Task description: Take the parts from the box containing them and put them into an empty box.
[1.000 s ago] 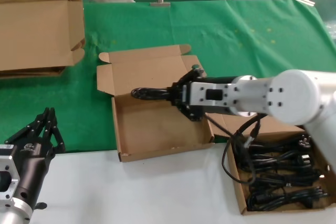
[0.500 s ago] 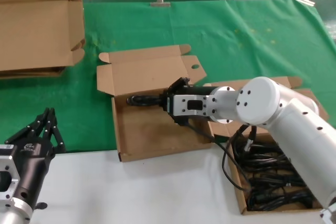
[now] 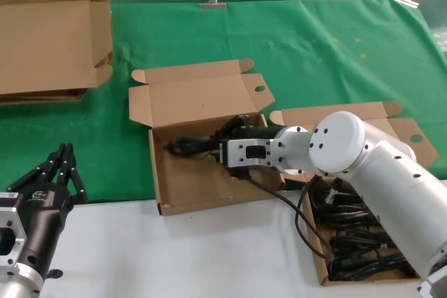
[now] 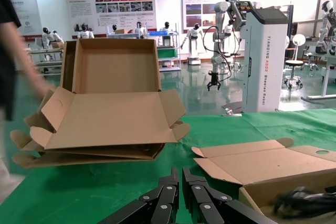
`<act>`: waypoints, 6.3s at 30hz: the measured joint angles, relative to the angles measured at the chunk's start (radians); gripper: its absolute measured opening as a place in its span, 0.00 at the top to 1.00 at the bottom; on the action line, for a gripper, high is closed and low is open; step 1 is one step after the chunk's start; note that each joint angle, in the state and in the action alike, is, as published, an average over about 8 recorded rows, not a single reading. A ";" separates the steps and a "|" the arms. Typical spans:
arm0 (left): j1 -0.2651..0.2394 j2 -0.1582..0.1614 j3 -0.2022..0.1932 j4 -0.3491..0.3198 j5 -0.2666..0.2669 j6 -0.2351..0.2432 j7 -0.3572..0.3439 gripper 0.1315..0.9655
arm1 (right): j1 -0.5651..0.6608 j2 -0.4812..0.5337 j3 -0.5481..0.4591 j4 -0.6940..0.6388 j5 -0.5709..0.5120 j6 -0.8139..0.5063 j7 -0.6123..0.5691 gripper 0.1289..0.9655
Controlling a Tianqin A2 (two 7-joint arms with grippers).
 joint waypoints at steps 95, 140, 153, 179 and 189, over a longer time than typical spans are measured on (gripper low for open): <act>0.000 0.000 0.000 0.000 0.000 0.000 0.000 0.61 | -0.821 0.294 0.653 1.130 -0.042 0.019 0.793 0.00; 0.000 0.000 0.000 0.000 0.000 0.000 0.000 0.00 | -1.056 0.273 0.591 1.111 0.569 0.423 0.470 0.00; 0.000 0.000 0.000 0.000 0.000 0.000 0.000 0.00 | -1.079 0.271 0.585 1.110 0.628 0.462 0.439 0.00; 0.000 0.000 0.000 0.000 0.000 0.000 0.001 0.00 | -1.079 0.271 0.585 1.110 0.628 0.462 0.439 0.00; 0.000 0.000 0.000 0.000 0.000 0.000 0.001 0.00 | -1.079 0.271 0.585 1.110 0.628 0.462 0.439 0.00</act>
